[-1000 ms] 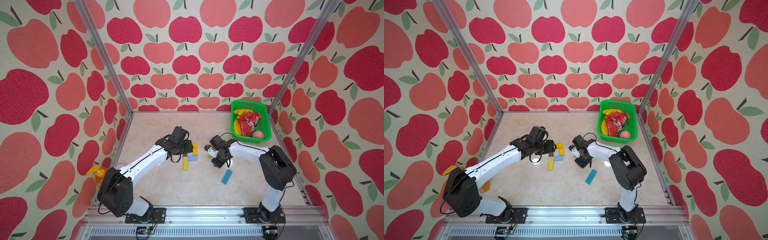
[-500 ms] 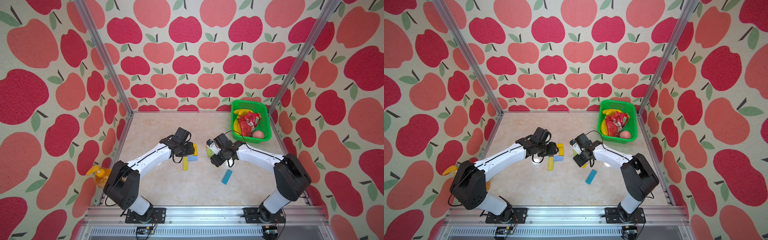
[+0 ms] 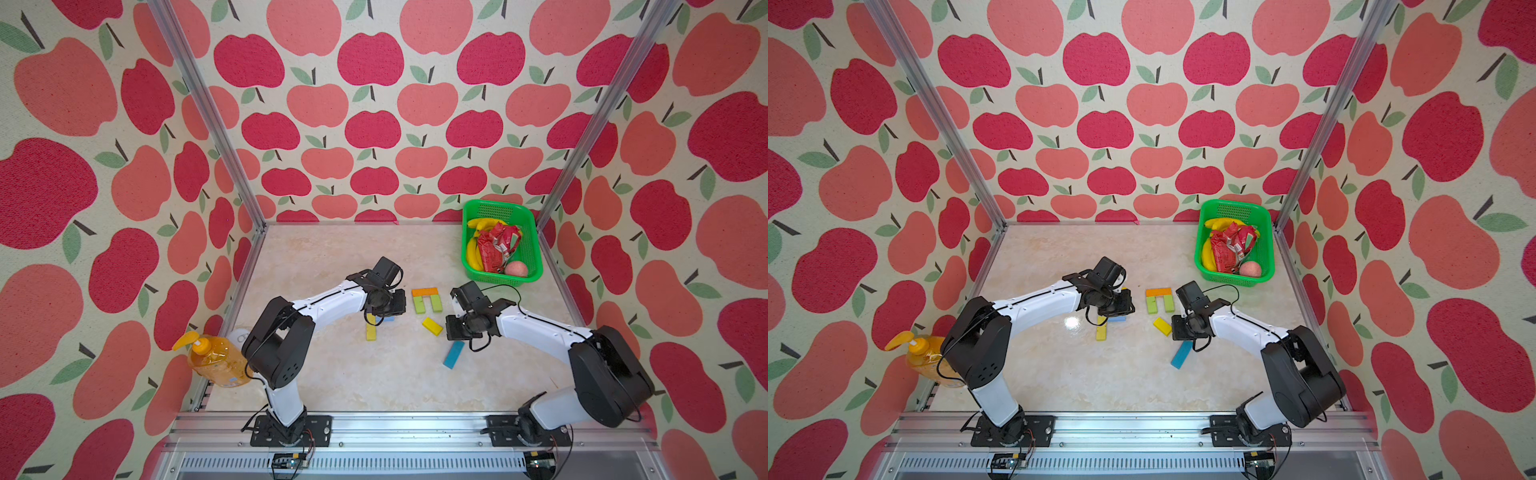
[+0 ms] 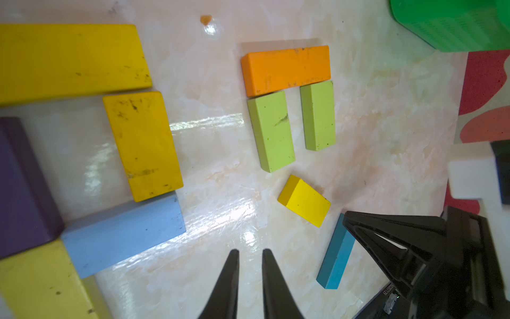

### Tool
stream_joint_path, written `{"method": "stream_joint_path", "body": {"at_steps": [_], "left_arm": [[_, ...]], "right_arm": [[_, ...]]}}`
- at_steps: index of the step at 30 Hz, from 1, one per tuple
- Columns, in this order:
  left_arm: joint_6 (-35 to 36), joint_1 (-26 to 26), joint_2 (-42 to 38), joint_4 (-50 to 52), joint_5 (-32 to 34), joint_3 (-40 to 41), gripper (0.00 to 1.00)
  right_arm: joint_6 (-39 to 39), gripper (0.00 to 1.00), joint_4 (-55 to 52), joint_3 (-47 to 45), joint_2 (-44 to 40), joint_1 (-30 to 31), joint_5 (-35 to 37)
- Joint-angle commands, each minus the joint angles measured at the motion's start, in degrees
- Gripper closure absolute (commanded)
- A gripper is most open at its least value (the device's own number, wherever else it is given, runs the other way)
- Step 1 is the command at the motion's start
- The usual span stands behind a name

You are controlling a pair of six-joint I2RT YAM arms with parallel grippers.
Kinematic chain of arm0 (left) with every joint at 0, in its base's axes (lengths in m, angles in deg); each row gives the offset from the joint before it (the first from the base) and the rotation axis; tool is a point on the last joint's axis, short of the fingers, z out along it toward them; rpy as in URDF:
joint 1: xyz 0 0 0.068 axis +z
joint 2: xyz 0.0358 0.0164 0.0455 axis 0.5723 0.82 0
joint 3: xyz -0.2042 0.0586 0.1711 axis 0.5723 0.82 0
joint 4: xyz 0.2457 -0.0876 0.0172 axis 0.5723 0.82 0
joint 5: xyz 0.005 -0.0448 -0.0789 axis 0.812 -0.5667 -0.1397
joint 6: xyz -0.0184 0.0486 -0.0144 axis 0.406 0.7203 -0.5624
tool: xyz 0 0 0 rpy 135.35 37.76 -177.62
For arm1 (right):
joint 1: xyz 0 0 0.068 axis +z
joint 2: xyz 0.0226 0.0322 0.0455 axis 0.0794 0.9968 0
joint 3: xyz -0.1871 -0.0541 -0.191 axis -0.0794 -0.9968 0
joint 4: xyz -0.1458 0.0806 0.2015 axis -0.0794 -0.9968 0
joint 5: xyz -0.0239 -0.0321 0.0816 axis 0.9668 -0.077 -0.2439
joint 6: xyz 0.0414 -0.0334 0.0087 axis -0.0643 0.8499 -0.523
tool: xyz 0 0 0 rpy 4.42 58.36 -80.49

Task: Assemble the letter p with building blocks
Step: Assemble the building block at the center of the board.

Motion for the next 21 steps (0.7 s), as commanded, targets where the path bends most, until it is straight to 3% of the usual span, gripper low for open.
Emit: {"method": "stream_joint_path", "body": {"at_steps": [1, 2, 21], "left_arm": [[1.99, -0.85, 2.30, 0.97, -1.77, -3.56, 0.94], [2.08, -1.11, 3.17, 1.75, -1.62, -4.27, 1.00], [0.65, -3.97, 13.35, 5.23, -1.94, -10.97, 1.00]], "right_arm": [[-7.96, 1.00, 5.35, -1.48, -1.69, 0.00, -5.82], [-8.31, 1.00, 5.80, -1.73, -1.29, -0.03, -6.23], [-8.72, 1.00, 5.83, -0.51, 6.26, -0.47, -5.95]]}}
